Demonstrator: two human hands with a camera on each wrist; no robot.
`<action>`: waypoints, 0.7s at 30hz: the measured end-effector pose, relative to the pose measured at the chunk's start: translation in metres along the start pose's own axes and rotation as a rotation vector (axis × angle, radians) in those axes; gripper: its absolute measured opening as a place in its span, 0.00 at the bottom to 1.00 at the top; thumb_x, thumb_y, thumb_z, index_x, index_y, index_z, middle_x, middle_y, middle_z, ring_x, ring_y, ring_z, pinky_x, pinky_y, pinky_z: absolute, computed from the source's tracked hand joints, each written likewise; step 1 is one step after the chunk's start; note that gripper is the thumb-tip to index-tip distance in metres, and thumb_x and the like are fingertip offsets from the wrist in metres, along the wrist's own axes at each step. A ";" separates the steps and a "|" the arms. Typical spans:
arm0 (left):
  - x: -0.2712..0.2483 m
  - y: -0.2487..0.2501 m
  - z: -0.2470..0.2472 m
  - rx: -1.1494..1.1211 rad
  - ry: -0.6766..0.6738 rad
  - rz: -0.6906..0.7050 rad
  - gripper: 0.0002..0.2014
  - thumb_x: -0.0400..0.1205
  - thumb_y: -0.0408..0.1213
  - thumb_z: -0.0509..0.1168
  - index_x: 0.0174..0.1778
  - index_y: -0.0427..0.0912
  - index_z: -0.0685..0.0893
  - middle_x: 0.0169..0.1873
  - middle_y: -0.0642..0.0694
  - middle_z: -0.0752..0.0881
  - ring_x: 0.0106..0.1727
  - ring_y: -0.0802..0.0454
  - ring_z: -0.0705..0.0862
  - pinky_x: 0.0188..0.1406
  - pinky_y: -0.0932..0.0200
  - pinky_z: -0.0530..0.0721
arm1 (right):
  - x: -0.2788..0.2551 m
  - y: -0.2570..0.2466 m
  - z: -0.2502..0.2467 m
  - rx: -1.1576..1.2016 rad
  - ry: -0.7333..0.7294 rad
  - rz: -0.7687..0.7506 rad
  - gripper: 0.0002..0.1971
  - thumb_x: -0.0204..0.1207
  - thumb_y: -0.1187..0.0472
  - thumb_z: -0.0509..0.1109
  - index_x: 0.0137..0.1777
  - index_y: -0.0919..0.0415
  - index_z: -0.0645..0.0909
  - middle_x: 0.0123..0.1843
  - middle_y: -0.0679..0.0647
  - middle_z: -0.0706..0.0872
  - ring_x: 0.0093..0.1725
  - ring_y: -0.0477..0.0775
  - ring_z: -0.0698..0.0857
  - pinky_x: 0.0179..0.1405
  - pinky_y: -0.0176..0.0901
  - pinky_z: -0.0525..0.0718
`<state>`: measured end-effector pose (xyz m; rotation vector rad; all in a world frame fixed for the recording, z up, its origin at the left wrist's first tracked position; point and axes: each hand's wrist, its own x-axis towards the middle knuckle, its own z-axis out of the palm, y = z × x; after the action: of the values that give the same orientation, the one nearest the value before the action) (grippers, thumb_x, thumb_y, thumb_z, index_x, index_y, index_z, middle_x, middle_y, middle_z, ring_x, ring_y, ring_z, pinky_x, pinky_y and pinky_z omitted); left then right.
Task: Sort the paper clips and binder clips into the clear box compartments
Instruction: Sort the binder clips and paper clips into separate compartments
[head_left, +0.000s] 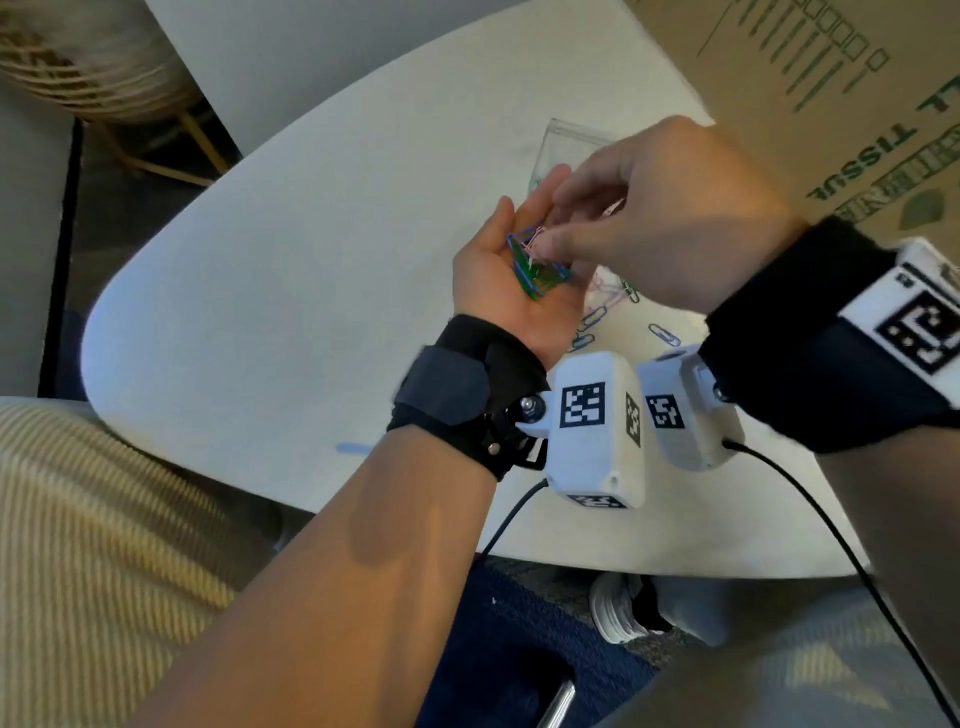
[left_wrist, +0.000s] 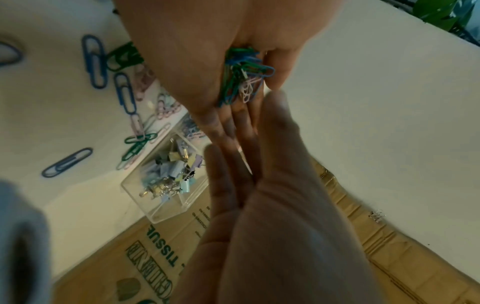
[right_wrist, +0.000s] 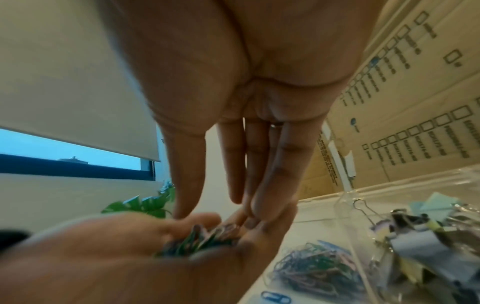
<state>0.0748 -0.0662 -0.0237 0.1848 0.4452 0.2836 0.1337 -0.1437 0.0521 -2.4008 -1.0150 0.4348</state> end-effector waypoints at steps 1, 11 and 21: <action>0.000 -0.001 0.001 -0.004 -0.004 -0.006 0.24 0.87 0.45 0.46 0.65 0.32 0.79 0.51 0.38 0.87 0.50 0.43 0.84 0.59 0.51 0.81 | -0.005 -0.003 0.003 -0.084 -0.051 -0.008 0.06 0.68 0.50 0.79 0.44 0.43 0.87 0.43 0.43 0.89 0.41 0.43 0.85 0.37 0.30 0.78; -0.003 -0.003 0.004 0.028 -0.063 0.026 0.25 0.88 0.45 0.44 0.67 0.32 0.76 0.65 0.39 0.82 0.45 0.43 0.87 0.38 0.56 0.78 | -0.007 0.012 0.015 0.358 0.069 0.102 0.10 0.66 0.68 0.81 0.43 0.53 0.90 0.36 0.52 0.90 0.33 0.48 0.87 0.46 0.44 0.90; -0.002 0.000 -0.005 -0.037 -0.016 0.011 0.21 0.87 0.42 0.48 0.56 0.32 0.83 0.64 0.36 0.83 0.55 0.41 0.86 0.57 0.51 0.82 | 0.005 0.020 -0.001 0.807 0.213 0.177 0.09 0.67 0.73 0.79 0.44 0.63 0.87 0.35 0.55 0.91 0.29 0.48 0.87 0.37 0.38 0.89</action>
<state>0.0709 -0.0667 -0.0273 0.1535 0.4226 0.3003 0.1497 -0.1524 0.0413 -1.7505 -0.4075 0.5142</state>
